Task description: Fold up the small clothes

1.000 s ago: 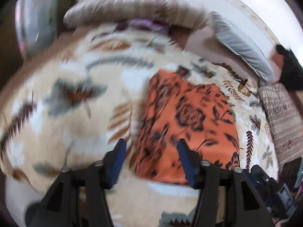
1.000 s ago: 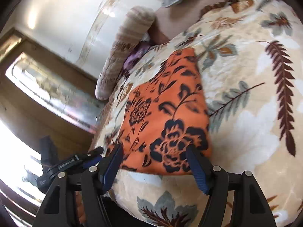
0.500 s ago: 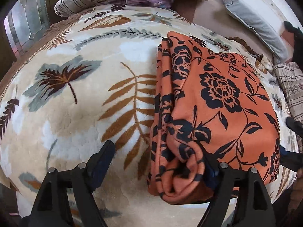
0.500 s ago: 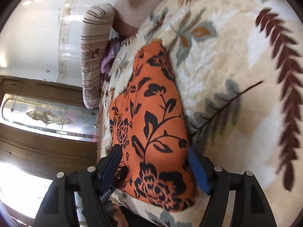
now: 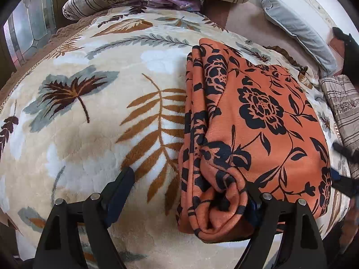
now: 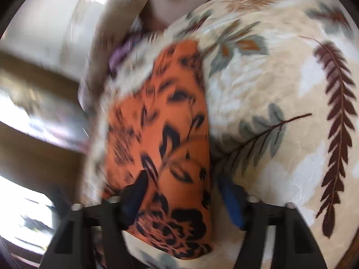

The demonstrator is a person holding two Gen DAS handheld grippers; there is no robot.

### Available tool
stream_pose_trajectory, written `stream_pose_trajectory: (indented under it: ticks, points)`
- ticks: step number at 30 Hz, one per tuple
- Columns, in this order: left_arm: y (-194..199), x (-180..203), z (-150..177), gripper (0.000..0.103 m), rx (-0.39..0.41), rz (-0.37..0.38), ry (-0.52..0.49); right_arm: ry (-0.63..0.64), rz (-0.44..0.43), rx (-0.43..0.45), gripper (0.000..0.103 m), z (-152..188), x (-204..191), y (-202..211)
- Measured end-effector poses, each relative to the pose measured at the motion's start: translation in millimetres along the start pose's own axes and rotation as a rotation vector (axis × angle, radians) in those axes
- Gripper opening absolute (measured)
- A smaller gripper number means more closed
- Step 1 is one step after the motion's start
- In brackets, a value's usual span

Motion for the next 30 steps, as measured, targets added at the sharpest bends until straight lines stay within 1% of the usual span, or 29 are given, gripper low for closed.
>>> stream_pose_trajectory:
  ticks: [1, 3, 7, 8, 9, 10, 12, 13, 14, 15, 16, 17, 18, 19, 21, 23, 24, 25, 26, 27, 29, 30]
  points:
    - [0, 0, 0, 0.086, 0.001, -0.002, -0.003, -0.031, -0.021, 0.009, 0.075, -8, 3, -1]
    - [0, 1, 0, 0.086, 0.001, 0.0, -0.001, -0.068, -0.064, -0.005, 0.075, -18, 4, -11]
    - [0, 1, 0, 0.087, 0.0, 0.004, 0.0, -0.127, -0.082, -0.078, 0.074, -30, 12, -57]
    - [0, 1, 1, 0.087, -0.001, 0.003, 0.003, -0.137, -0.105, -0.097, 0.057, -29, 10, -66]
    - [0, 1, 1, 0.087, -0.001, 0.006, 0.004, -0.075, -0.087, -0.084, 0.041, -29, 2, -67]
    - [0, 0, 1, 0.087, -0.001, 0.008, 0.005, 0.075, -0.039, -0.043, 0.038, -26, -17, -59]
    - [-1, 0, 1, 0.087, -0.001, 0.01, 0.002, 0.173, 0.011, -0.017, 0.035, -21, -30, -54]
    - [-1, 1, 1, 0.087, -0.001, 0.009, 0.0, 0.227, 0.055, -0.021, 0.035, -19, -30, -56]
    - [-2, 1, 1, 0.087, 0.0, 0.01, -0.001, 0.254, 0.078, -0.032, 0.035, -20, -28, -61]
    - [-2, 1, 1, 0.087, -0.001, 0.009, -0.001, 0.233, 0.068, -0.042, 0.038, -21, -24, -65]
    - [-2, 1, 1, 0.087, -0.001, 0.011, 0.0, 0.185, 0.044, -0.044, 0.04, -23, -20, -64]
    - [-2, 0, 1, 0.087, -0.001, 0.015, 0.002, 0.123, 0.012, -0.034, 0.056, -29, -14, -61]
    - [-2, 0, 1, 0.087, -0.001, 0.017, 0.002, 0.089, -0.01, -0.011, 0.072, -33, -10, -55]
    - [-2, 1, 1, 0.087, 0.0, 0.018, 0.001, 0.044, -0.041, 0.043, 0.074, -44, -6, -50]
    - [-2, 1, 1, 0.087, 0.001, 0.017, -0.002, -0.028, -0.065, 0.077, 0.074, -58, 2, -54]
    - [-2, 1, 1, 0.087, 0.0, 0.018, -0.002, -0.08, -0.069, 0.038, 0.074, -65, 11, -70]
    - [-2, 1, 1, 0.087, 0.001, 0.018, -0.003, -0.096, -0.066, -0.002, 0.074, -65, 15, -83]
    - [-2, 1, 1, 0.087, 0.003, 0.018, -0.004, -0.086, -0.06, -0.072, 0.07, -63, 16, -99]
    - [-2, 1, 1, 0.087, 0.005, 0.02, -0.003, -0.041, -0.048, -0.085, 0.043, -61, 11, -103]
    - [-1, 1, 2, 0.087, 0.005, 0.022, -0.003, 0.026, -0.016, -0.081, 0.039, -61, 3, -104]
    - [1, 0, 1, 0.087, 0.006, 0.032, 0.005, 0.131, 0.026, -0.056, 0.037, -57, -11, -94]
    - [3, -2, -2, 0.087, -0.006, 0.051, 0.029, 0.17, 0.05, -0.051, 0.037, -56, -15, -92]
Point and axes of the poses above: each gripper's, at about its wrist camera, not at the fingertips, and y roughly against the way its jaws point, x to its right, z to its underside, the point moved 5 cm from there along -y, roughly the way its jaws point, and after that the axes turned 11 degrees about x, right-handed, at the moved point
